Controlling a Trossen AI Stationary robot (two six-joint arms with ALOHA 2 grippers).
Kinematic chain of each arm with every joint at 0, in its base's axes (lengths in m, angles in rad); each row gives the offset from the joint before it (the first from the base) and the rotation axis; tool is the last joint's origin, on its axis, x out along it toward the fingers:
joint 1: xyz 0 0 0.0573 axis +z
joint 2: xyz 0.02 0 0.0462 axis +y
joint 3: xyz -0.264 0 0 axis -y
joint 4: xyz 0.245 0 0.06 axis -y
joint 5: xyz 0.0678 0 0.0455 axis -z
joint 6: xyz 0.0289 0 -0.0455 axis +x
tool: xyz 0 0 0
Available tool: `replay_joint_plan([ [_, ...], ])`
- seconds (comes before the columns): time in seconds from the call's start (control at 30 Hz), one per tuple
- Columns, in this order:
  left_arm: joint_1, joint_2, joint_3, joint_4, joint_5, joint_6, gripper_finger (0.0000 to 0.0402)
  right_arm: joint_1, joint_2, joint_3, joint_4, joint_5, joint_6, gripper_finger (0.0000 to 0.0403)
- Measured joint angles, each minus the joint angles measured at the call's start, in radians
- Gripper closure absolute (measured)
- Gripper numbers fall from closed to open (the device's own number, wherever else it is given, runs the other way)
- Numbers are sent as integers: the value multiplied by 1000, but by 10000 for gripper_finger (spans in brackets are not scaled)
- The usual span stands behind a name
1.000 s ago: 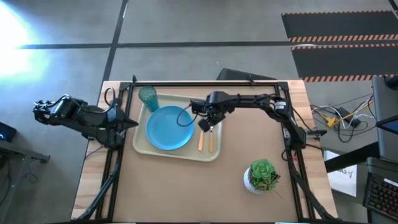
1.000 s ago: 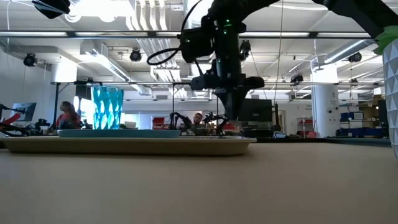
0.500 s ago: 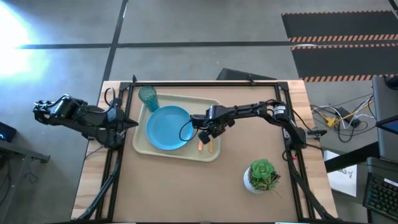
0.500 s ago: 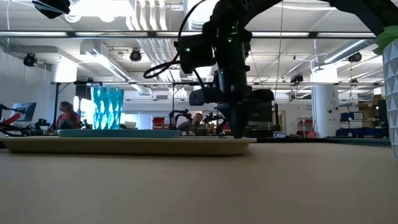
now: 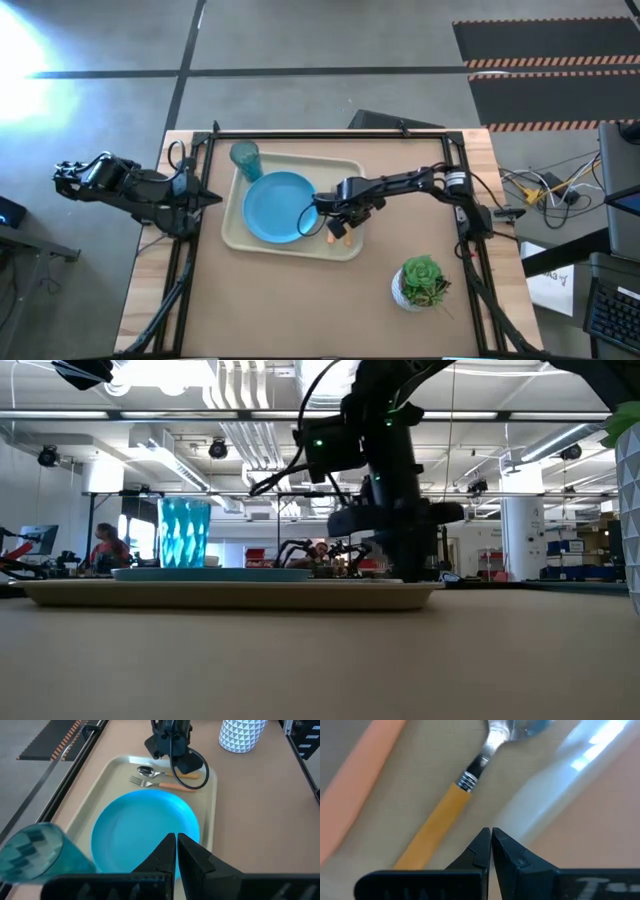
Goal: Pick and place plate/cup/fork/spoon on tray
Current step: Move the white serving tray to the center of the table
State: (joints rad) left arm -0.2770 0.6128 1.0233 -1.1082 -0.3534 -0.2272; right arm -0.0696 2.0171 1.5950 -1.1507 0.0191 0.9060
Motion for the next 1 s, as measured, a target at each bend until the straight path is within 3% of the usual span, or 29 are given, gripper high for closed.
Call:
replay_joint_plan([
  [0.2, 0, 4, 0, 0, 0, -2, 402, 0, -72, -70, -90, 28, -23, 394],
  [0.37, 0, 15, 0, 1, -4, -2, 402, 0, -179, -170, -88, 53, 53, 394],
  [0.63, 0, 30, 0, 1, -23, -2, 402, 23, -307, -252, 215, 57, 105, 394],
  [1.0, 1, 34, 0, 1, -23, -3, 402, 49, -277, -323, 327, 29, 164, 394],
])
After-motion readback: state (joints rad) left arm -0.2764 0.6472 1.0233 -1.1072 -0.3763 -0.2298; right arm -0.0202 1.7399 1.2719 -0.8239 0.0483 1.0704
